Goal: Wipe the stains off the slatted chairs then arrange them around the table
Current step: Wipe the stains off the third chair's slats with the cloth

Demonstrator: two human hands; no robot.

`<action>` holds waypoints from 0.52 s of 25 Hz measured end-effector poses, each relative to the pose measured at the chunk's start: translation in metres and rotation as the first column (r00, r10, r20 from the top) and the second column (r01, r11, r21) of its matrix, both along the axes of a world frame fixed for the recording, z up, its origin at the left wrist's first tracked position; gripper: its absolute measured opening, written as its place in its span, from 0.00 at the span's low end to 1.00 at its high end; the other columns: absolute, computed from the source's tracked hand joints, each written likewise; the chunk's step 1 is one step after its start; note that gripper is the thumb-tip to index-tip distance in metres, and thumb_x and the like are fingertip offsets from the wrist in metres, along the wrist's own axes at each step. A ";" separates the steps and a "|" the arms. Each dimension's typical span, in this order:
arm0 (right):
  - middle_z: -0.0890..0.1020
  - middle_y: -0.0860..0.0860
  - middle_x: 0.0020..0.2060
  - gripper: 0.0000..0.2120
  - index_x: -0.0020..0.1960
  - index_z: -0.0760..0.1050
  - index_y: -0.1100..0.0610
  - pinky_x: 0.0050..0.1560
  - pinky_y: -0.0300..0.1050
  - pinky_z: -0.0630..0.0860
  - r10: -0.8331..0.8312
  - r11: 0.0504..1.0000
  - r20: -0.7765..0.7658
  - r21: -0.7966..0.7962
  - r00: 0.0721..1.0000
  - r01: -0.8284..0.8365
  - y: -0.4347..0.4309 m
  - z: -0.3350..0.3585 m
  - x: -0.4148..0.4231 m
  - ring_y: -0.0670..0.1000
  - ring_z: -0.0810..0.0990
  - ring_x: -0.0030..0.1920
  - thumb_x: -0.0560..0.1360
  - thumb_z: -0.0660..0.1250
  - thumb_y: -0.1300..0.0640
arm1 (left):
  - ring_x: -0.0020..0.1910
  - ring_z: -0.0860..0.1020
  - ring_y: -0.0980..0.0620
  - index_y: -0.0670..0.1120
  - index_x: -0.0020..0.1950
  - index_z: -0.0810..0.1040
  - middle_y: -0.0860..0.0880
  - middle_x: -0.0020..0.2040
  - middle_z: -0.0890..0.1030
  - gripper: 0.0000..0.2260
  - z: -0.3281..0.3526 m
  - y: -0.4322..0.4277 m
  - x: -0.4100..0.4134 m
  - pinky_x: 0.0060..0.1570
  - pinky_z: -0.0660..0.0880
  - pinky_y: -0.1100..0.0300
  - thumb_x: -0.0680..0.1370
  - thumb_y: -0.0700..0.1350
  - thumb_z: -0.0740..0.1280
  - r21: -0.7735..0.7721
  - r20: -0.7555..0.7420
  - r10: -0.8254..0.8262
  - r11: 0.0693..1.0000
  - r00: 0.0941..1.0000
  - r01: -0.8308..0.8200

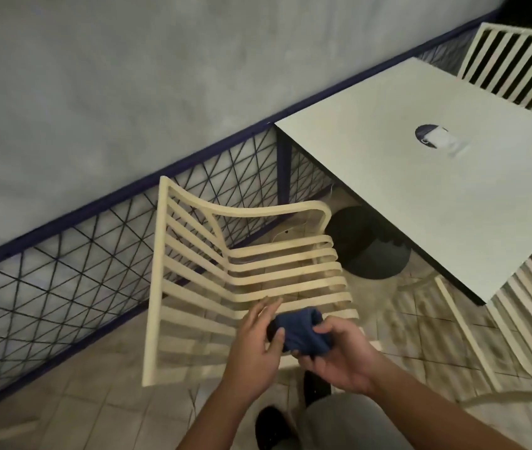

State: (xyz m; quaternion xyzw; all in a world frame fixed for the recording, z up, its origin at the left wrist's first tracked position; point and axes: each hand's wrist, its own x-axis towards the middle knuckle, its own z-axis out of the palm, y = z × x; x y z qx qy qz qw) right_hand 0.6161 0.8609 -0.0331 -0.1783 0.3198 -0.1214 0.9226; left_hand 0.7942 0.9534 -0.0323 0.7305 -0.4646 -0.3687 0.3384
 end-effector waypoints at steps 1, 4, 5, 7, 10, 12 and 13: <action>0.78 0.65 0.58 0.29 0.65 0.74 0.67 0.47 0.48 0.77 -0.005 1.000 0.005 0.015 1.000 0.005 0.004 0.011 -0.001 0.60 0.80 0.51 0.64 0.71 0.62 | 0.76 0.60 0.63 0.63 0.77 0.66 0.65 0.77 0.61 0.26 0.019 0.005 0.002 0.75 0.60 0.60 0.81 0.46 0.66 -0.070 0.166 -0.088 0.993 0.982 0.100; 0.78 0.66 0.61 0.28 0.69 0.72 0.65 0.48 0.47 0.77 -0.025 0.998 0.011 0.065 1.000 0.025 0.006 0.047 0.003 0.61 0.81 0.52 0.68 0.69 0.63 | 0.78 0.55 0.64 0.59 0.81 0.61 0.64 0.80 0.57 0.33 0.061 0.011 0.001 0.77 0.57 0.61 0.77 0.51 0.67 -0.076 0.378 -0.264 0.947 0.887 0.313; 0.79 0.65 0.62 0.27 0.71 0.72 0.63 0.49 0.46 0.77 -0.007 0.998 -0.011 0.059 1.000 0.008 0.004 0.057 0.004 0.60 0.81 0.51 0.73 0.69 0.61 | 0.78 0.56 0.64 0.58 0.82 0.58 0.63 0.80 0.58 0.35 0.070 0.010 -0.002 0.77 0.58 0.60 0.76 0.55 0.66 -0.056 0.399 -0.303 0.934 0.866 0.353; 0.82 0.60 0.61 0.23 0.71 0.74 0.58 0.52 0.46 0.74 0.109 0.993 -0.112 -0.028 0.988 -0.113 -0.001 0.071 0.003 0.56 0.81 0.52 0.79 0.69 0.53 | 0.75 0.61 0.66 0.60 0.82 0.58 0.65 0.76 0.63 0.38 0.084 0.005 -0.013 0.75 0.61 0.64 0.74 0.61 0.68 -0.035 0.323 -0.284 0.949 0.903 0.312; 0.86 0.53 0.54 0.26 0.65 0.78 0.52 0.54 0.48 0.72 0.271 0.862 -0.454 -0.278 0.849 -0.424 -0.017 0.086 -0.009 0.51 0.81 0.50 0.76 0.67 0.35 | 0.62 0.76 0.67 0.70 0.68 0.70 0.68 0.61 0.79 0.26 0.096 -0.016 -0.036 0.62 0.74 0.66 0.73 0.59 0.74 -0.056 0.078 -0.158 0.985 0.984 0.162; 0.88 0.50 0.47 0.28 0.59 0.80 0.52 0.51 0.47 0.74 0.220 0.742 -0.611 -0.401 0.760 -0.538 -0.034 0.089 -0.030 0.49 0.84 0.45 0.78 0.57 0.30 | 0.57 0.79 0.66 0.67 0.64 0.75 0.65 0.55 0.82 0.20 0.090 -0.038 -0.056 0.57 0.78 0.60 0.74 0.57 0.74 -0.002 0.029 -0.093 0.996 0.995 0.093; 0.88 0.49 0.46 0.29 0.58 0.80 0.51 0.51 0.46 0.76 0.196 0.701 -0.637 -0.441 0.746 -0.561 -0.044 0.090 -0.043 0.49 0.85 0.45 0.80 0.52 0.31 | 0.56 0.80 0.65 0.66 0.63 0.77 0.64 0.54 0.83 0.18 0.085 -0.049 -0.067 0.57 0.79 0.58 0.75 0.56 0.74 0.033 0.026 -0.071 0.997 0.997 0.070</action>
